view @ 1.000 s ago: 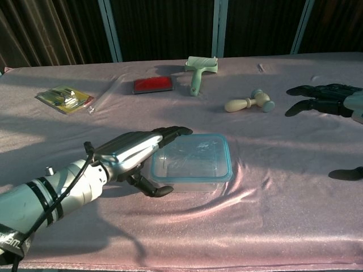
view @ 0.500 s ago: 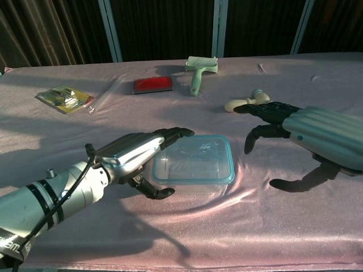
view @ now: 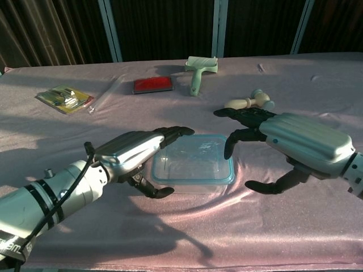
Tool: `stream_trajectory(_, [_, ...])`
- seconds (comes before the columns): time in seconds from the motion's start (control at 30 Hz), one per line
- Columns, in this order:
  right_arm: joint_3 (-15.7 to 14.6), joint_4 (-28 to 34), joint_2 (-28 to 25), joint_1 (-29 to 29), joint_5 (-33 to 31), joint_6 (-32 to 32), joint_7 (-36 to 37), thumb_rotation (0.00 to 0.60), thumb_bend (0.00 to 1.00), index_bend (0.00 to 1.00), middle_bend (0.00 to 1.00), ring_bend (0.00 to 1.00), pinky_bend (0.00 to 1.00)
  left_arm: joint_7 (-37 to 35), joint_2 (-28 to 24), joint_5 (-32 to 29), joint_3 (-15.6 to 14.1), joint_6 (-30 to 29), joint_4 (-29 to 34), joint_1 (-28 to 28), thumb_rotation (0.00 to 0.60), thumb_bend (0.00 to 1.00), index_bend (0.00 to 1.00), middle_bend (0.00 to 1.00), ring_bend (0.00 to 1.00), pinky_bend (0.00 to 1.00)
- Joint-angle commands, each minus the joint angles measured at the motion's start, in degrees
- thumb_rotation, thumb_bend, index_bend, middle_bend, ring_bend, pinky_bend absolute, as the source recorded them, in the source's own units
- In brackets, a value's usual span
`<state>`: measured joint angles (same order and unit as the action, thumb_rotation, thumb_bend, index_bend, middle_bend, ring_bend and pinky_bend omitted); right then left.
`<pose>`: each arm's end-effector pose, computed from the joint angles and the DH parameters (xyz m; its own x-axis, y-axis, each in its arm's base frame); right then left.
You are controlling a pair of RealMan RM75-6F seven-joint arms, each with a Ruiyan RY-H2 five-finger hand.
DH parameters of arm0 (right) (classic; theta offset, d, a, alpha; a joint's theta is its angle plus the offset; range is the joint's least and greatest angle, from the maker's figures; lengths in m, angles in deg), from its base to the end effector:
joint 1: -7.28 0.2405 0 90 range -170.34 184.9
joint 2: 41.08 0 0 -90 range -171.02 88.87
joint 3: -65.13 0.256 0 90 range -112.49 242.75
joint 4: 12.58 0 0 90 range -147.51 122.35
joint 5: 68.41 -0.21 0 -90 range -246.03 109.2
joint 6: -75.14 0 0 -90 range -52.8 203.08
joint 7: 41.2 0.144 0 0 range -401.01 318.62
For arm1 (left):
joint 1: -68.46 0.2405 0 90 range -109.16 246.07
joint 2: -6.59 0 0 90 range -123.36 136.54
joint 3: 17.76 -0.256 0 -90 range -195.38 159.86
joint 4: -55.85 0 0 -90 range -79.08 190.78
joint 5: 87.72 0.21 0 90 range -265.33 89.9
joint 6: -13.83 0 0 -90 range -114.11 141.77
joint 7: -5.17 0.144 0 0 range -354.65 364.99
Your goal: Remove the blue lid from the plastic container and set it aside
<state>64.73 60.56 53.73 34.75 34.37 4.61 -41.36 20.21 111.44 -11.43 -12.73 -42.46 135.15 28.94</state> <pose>-0.1877 -0.2448 -0.0405 0.3936 -0.1679 0.9038 -0.7420 -0.6384 0.2046 -0.1094 0.2723 -0.1054 0.3682 0.3610 0.8568 0.8366 -0.5306 -0.1359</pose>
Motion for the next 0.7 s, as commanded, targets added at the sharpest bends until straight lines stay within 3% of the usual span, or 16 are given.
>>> stream_trajectory(0.03, [-0.35, -0.91, 0.91, 0.63, -0.67, 0.33, 2.12, 0.600, 0.40, 0.52, 0.04, 0.00, 0.00, -0.76, 0.14, 0.53, -0.16, -0.05, -0.12, 0.07, 0.600, 0.32, 0.00, 0.82, 0.57, 0.29])
stream_trajectory(0.37, [-1.08, -1.87, 2.23, 2.10, -2.51, 1.91, 8.23, 0.600, 0.40, 0.52, 0.05, 0.00, 0.00, -2.46, 0.84, 1.13, 0.05, -0.75, -1.11, 0.34, 0.600, 0.32, 0.00, 0.82, 0.57, 0.29])
stream_trajectory(0.7, [-1.21, -4.27, 3.67, 2.72, -2.17, 0.03, 8.91, 0.600, 0.40, 0.57, 0.08, 0.00, 0.00, -4.00, 1.08, 2.08, -0.22, -1.49, -1.93, 0.78, 0.600, 0.32, 0.00, 0.81, 0.56, 0.29])
